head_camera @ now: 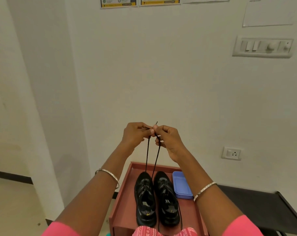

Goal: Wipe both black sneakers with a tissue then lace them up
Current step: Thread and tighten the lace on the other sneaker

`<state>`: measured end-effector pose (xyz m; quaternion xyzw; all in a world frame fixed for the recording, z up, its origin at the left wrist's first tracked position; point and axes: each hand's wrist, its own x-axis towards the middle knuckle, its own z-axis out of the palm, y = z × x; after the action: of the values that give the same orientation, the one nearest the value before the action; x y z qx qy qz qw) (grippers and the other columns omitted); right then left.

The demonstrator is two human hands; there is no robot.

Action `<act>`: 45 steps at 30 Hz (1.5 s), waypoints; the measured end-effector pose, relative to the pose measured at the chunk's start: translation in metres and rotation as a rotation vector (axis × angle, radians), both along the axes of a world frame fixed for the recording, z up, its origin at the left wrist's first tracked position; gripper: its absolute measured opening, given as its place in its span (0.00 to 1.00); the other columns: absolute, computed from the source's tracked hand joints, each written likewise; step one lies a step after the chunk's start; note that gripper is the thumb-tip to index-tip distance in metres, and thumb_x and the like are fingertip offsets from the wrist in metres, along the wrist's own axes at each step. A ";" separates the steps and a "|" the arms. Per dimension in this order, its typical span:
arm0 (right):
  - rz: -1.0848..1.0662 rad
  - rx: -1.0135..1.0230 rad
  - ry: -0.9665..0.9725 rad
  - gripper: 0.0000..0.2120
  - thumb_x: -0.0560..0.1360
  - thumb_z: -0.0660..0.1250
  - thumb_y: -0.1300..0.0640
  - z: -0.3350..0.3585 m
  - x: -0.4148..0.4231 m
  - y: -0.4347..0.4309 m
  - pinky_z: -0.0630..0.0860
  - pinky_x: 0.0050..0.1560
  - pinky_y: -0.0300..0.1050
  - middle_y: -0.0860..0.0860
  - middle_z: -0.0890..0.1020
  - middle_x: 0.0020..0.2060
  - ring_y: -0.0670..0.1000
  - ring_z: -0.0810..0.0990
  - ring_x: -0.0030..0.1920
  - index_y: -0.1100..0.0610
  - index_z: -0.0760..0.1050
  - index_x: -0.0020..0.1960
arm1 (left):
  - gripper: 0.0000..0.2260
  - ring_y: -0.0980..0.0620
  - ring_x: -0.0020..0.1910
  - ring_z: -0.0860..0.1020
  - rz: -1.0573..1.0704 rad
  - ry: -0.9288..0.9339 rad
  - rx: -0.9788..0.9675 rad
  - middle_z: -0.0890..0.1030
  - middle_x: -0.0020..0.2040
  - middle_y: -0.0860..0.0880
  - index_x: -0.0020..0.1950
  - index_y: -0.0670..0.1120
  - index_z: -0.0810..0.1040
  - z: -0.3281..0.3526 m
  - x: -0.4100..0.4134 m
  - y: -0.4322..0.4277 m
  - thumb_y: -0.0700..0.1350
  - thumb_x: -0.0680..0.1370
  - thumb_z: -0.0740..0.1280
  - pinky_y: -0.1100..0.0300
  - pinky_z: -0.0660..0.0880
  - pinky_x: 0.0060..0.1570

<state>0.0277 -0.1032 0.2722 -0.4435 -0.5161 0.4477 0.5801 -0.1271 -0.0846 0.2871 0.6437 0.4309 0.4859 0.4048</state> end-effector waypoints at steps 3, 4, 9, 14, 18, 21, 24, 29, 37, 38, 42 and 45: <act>-0.080 0.010 -0.075 0.12 0.82 0.64 0.53 0.000 -0.006 0.003 0.71 0.31 0.40 0.52 0.81 0.39 0.48 0.72 0.30 0.59 0.78 0.45 | 0.02 0.60 0.39 0.84 0.192 0.225 0.431 0.86 0.38 0.54 0.45 0.48 0.86 -0.008 0.010 0.000 0.44 0.74 0.76 0.64 0.78 0.45; -0.111 0.008 -0.103 0.12 0.82 0.63 0.54 0.001 -0.009 0.004 0.69 0.30 0.40 0.53 0.80 0.38 0.49 0.71 0.29 0.59 0.77 0.44 | 0.00 0.58 0.36 0.83 0.269 0.334 0.616 0.86 0.36 0.55 0.45 0.48 0.85 -0.012 0.012 0.001 0.44 0.75 0.75 0.64 0.77 0.44; -0.127 -0.256 -0.158 0.10 0.77 0.60 0.61 0.007 -0.012 0.005 0.64 0.25 0.40 0.54 0.74 0.31 0.48 0.67 0.26 0.61 0.76 0.39 | 0.08 0.50 0.29 0.75 0.463 0.931 1.233 0.79 0.29 0.52 0.41 0.48 0.81 -0.031 0.000 0.010 0.35 0.73 0.75 0.56 0.72 0.45; -0.152 -0.120 -0.062 0.16 0.79 0.67 0.46 0.004 -0.003 0.004 0.72 0.30 0.42 0.54 0.82 0.35 0.48 0.76 0.27 0.59 0.76 0.43 | 0.07 0.49 0.42 0.78 0.492 1.096 1.208 0.82 0.35 0.54 0.41 0.50 0.82 -0.021 -0.006 0.004 0.38 0.74 0.72 0.53 0.68 0.46; -0.337 0.254 -0.400 0.21 0.78 0.66 0.40 -0.019 -0.005 -0.001 0.78 0.42 0.42 0.49 0.83 0.35 0.46 0.82 0.39 0.55 0.78 0.38 | 0.08 0.50 0.51 0.76 0.396 0.939 0.624 0.83 0.42 0.54 0.49 0.53 0.82 0.002 0.002 -0.001 0.51 0.82 0.64 0.52 0.63 0.50; -0.432 0.398 -0.594 0.19 0.77 0.65 0.36 -0.032 -0.008 -0.001 0.76 0.40 0.40 0.43 0.79 0.37 0.42 0.79 0.40 0.51 0.78 0.39 | 0.08 0.51 0.54 0.78 0.241 0.753 0.303 0.83 0.49 0.54 0.49 0.55 0.83 0.010 -0.001 0.010 0.54 0.81 0.65 0.49 0.69 0.57; -0.423 0.461 -0.621 0.18 0.78 0.66 0.39 -0.030 -0.008 0.000 0.73 0.38 0.37 0.41 0.79 0.37 0.42 0.78 0.40 0.51 0.80 0.39 | 0.07 0.49 0.56 0.79 0.117 0.528 0.128 0.84 0.50 0.53 0.46 0.54 0.85 0.010 -0.007 0.016 0.54 0.78 0.69 0.44 0.73 0.61; -0.405 0.394 -0.584 0.13 0.79 0.68 0.49 -0.025 0.000 0.009 0.68 0.37 0.30 0.46 0.82 0.38 0.42 0.78 0.40 0.55 0.81 0.40 | 0.09 0.50 0.58 0.78 0.052 0.125 -0.153 0.84 0.55 0.46 0.52 0.43 0.85 0.009 -0.017 0.017 0.48 0.77 0.73 0.55 0.69 0.56; -0.572 -0.332 0.103 0.07 0.78 0.65 0.60 -0.124 0.114 -0.009 0.81 0.54 0.55 0.59 0.85 0.44 0.54 0.82 0.45 0.60 0.80 0.44 | 0.08 0.50 0.44 0.81 0.492 -0.388 -0.526 0.82 0.52 0.42 0.48 0.42 0.75 -0.070 -0.115 0.038 0.38 0.84 0.59 0.54 0.73 0.46; -0.526 -0.377 0.290 0.07 0.80 0.63 0.62 -0.128 0.117 -0.010 0.80 0.54 0.53 0.60 0.84 0.45 0.56 0.83 0.48 0.62 0.78 0.46 | 0.10 0.48 0.46 0.82 0.433 -0.546 -0.566 0.82 0.50 0.42 0.47 0.43 0.72 -0.077 -0.116 0.041 0.37 0.85 0.55 0.50 0.75 0.51; -0.278 -0.315 0.859 0.12 0.83 0.57 0.64 -0.105 0.095 0.006 0.84 0.41 0.53 0.64 0.83 0.38 0.60 0.83 0.43 0.59 0.67 0.40 | 0.11 0.55 0.26 0.67 0.151 -0.760 -0.525 0.68 0.33 0.49 0.43 0.44 0.69 -0.067 -0.082 0.041 0.38 0.85 0.56 0.61 0.73 0.33; -0.245 -0.290 0.550 0.11 0.83 0.59 0.61 -0.080 0.067 0.027 0.68 0.21 0.39 0.56 0.74 0.32 0.48 0.66 0.24 0.59 0.68 0.41 | 0.11 0.54 0.32 0.68 0.036 0.176 -0.171 0.70 0.35 0.51 0.45 0.47 0.75 -0.051 -0.049 0.052 0.52 0.81 0.66 0.61 0.65 0.32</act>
<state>0.0951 -0.0765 0.1925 -0.4426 -0.2138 0.5465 0.6780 -0.1763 -0.0327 0.2363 0.6391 0.5162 0.3963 0.4099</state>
